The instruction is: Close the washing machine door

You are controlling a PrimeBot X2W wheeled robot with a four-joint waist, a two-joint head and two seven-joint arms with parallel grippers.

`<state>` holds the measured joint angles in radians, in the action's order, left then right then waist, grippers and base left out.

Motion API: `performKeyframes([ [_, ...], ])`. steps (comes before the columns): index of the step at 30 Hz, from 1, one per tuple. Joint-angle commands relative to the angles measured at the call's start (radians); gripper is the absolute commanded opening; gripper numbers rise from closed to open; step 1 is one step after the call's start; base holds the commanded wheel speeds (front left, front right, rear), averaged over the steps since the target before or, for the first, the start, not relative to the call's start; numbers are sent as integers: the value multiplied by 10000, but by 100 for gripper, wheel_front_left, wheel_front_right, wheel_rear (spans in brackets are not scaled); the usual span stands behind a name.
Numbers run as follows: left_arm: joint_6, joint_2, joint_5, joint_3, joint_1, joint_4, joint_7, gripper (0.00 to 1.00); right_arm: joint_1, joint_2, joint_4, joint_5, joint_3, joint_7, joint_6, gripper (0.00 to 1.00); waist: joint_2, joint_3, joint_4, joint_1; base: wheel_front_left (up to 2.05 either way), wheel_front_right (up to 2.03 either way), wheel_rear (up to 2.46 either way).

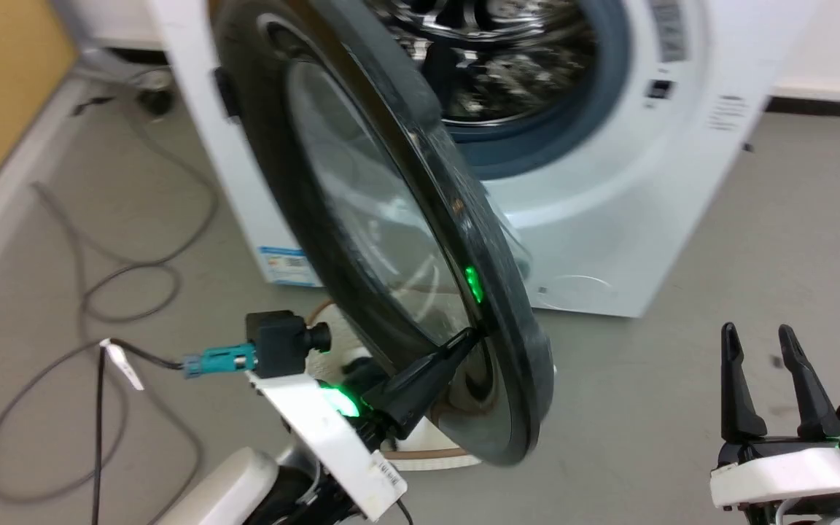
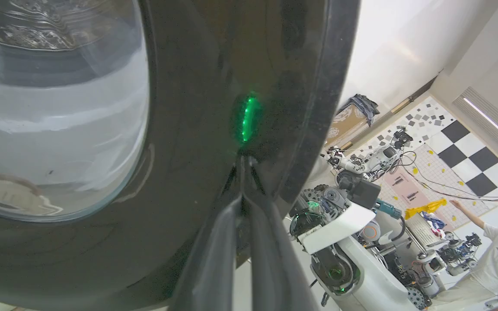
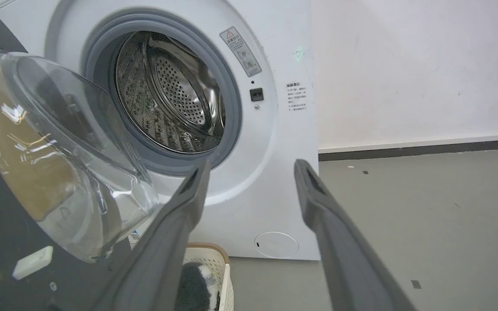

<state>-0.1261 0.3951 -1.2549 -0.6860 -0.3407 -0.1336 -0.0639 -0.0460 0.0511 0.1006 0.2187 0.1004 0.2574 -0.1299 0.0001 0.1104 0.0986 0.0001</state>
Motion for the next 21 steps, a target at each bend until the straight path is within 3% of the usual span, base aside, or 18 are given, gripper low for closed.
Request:
performKeyframes([
  [1, -46, -49, -70, -140, -274, 220, 179, 0, -87, -9, -8, 5, 20, 44, -8, 100, -1, 54, -483, -1, 0, 0, 0],
  [7, -46, -178, -404, -913, -907, 1305, 830, 0, -50, -9, 1, 58, 83, 44, -8, 100, -1, 128, -1107, -1, 0, 0, 0],
  [13, -46, -242, -748, -1581, -1432, 2000, 1315, 0, -34, -9, -6, 74, 87, 44, -8, 100, -1, 144, -1282, -1, 0, 0, 0],
  [18, -46, -4, -790, -1762, -1674, 1903, 2268, 0, -38, -9, -77, 35, 92, 44, -8, 100, -1, 78, -1174, -1, 0, 0, 0],
  [21, -46, 510, 142, -1893, -1904, 2086, 2809, 0, -23, -9, -110, 97, 35, 44, -8, 100, -1, -17, -1079, -1, 0, 0, 0],
])
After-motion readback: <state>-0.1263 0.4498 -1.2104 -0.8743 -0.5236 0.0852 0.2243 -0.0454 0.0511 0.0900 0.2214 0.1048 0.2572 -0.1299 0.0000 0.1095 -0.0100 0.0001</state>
